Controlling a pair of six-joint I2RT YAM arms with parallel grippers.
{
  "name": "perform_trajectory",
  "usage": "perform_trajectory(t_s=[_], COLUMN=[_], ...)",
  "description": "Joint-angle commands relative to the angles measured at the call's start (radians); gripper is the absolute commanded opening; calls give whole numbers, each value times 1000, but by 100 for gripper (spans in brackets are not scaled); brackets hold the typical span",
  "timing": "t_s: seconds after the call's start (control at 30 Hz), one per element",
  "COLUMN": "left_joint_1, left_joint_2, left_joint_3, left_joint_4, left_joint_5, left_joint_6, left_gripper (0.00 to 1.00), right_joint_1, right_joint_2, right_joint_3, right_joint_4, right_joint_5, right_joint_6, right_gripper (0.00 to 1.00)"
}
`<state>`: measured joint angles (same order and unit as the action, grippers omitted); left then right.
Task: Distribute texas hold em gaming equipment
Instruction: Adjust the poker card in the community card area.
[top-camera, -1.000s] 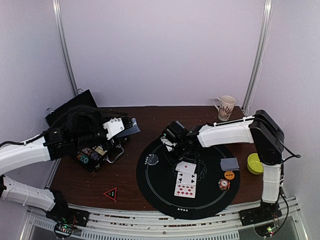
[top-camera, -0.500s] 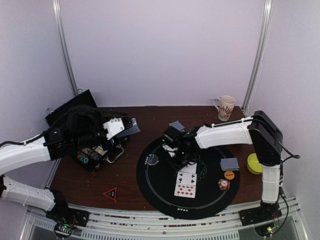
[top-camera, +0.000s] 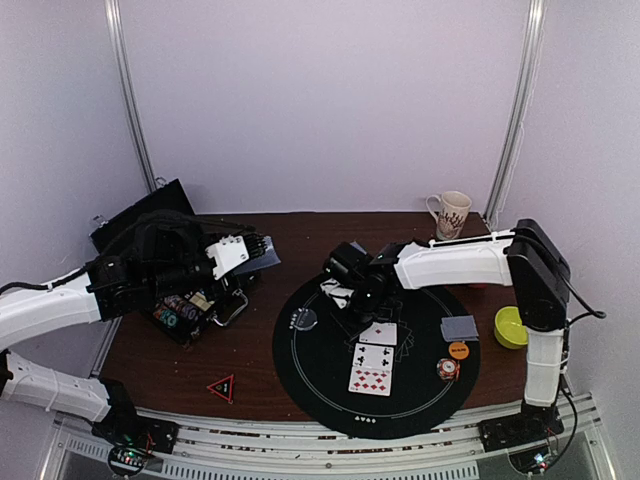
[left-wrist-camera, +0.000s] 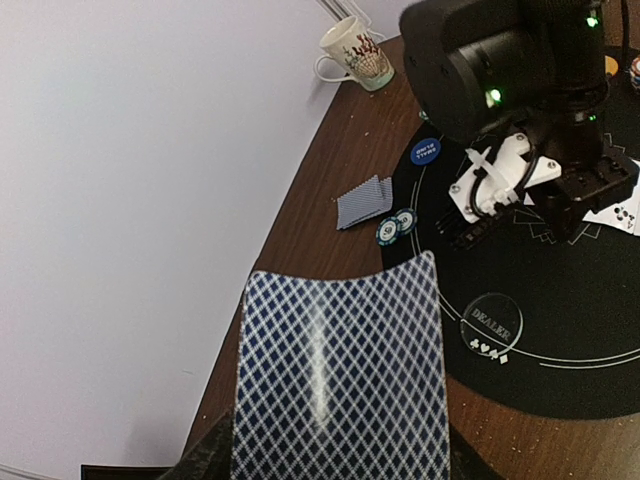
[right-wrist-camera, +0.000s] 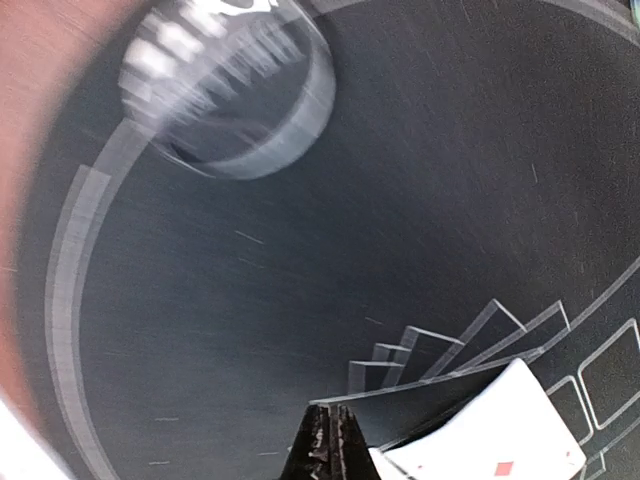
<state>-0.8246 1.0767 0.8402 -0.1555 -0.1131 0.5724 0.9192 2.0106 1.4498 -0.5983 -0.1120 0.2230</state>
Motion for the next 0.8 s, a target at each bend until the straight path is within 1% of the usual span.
perform_trajectory(t_s=[0.0,0.13,0.23,0.3,0.43,0.53,0.77], left_joint_1=[1,0,1,1,1,1,1], left_joint_2=[-1,-9,-10,-9,-2,1,3], left_joint_3=[39,33,33,33,33,34,33], left_joint_4=[41,40,40,41,45,46,45], left_joint_5=[0,0,-3,-1,0,2,-5], left_joint_6=[4,4,8,7,6,7,14], left_gripper=[53,53,53,53,53,53,53], right_joint_1=[-84,-212,-243,-246,-252,-249,-229], right_joint_2=[-119,-112,-88,-70,-25,-1,-28], right_joint_3=[42,6,-26,-35,-52,-69,-149], right_joint_4=[98,36,7,-3,1,-3,-17], right_joint_5=[-146,-24,67,96,100,71,72], right_joint_6=[53,42,16,6,0,-2,11], right_gripper=[0,0,0,0,0,0,0])
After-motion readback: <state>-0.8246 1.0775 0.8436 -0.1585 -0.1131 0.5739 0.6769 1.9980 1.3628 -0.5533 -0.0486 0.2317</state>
